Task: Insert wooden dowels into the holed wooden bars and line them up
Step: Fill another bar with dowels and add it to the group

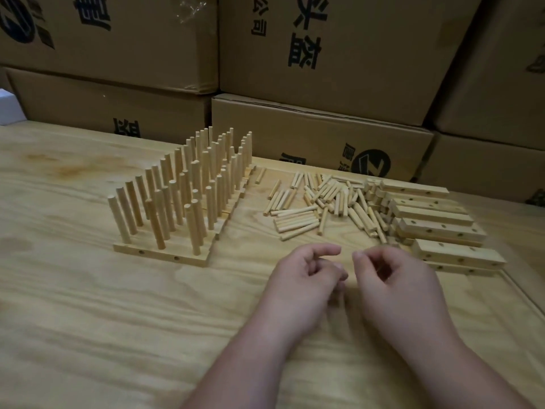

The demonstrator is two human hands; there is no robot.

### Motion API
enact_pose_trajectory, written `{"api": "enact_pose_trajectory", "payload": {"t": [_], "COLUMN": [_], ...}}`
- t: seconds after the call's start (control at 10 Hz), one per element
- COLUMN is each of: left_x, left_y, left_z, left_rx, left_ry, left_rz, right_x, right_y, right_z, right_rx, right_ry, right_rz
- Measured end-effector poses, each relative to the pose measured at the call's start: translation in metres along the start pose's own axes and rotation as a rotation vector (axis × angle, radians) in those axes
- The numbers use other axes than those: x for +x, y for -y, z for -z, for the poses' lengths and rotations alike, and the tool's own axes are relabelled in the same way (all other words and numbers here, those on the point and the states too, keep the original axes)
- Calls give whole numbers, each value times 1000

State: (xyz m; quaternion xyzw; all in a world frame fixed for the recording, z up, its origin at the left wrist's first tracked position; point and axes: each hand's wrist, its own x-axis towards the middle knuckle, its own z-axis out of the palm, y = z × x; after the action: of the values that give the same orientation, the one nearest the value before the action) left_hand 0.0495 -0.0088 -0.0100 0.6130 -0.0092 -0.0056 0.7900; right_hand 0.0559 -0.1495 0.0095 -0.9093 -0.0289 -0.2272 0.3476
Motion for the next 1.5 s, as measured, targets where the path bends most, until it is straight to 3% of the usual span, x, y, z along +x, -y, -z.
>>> {"api": "enact_pose_trajectory", "payload": {"t": [0.1,0.5,0.8,1.1,1.4,1.5], "left_x": [0,1,2,2,3,3], "left_y": [0,-3,-3,-3,1,1], "left_z": [-2,1,2,1,3,3], "left_rx": [-49,-104,-136,-140,-124,-126], "left_ry": [-15,-63,-57,-53,-78,-80], "left_rz": [11,25,32,33,18,13], "right_x": [1,38,27,28,12,15], "right_y": [-34,-70,-54,-54,-25,-31], "right_z": [3,29,14,17,4,10], "right_rx": [-4,-110,-153,-318,-295,-349], "right_ry": [26,-49,44,102,39,38], "right_rz": [-164,-413,-206,-212,42,5]}}
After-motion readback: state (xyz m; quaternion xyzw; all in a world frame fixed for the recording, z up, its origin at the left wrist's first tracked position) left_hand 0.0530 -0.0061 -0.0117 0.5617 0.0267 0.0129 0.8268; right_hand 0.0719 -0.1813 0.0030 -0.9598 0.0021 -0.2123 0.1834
